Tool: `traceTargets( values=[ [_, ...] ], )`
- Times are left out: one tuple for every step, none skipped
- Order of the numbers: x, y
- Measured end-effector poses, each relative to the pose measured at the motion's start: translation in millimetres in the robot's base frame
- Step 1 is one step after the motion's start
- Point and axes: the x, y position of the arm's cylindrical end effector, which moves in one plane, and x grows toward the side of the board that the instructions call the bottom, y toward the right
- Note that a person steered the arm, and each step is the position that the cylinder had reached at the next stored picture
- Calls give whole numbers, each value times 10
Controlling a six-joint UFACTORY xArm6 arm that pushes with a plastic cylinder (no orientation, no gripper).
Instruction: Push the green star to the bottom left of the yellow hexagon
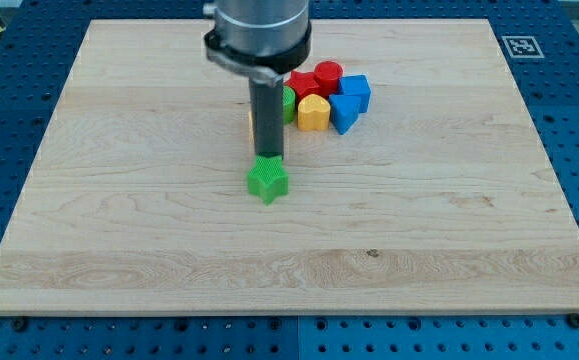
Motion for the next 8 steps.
traceTargets(
  values=[
    [71,56],
    [56,580],
    [379,651],
    [499,660],
    [627,660],
    [666,638],
    [899,398],
    [877,383]
  ],
)
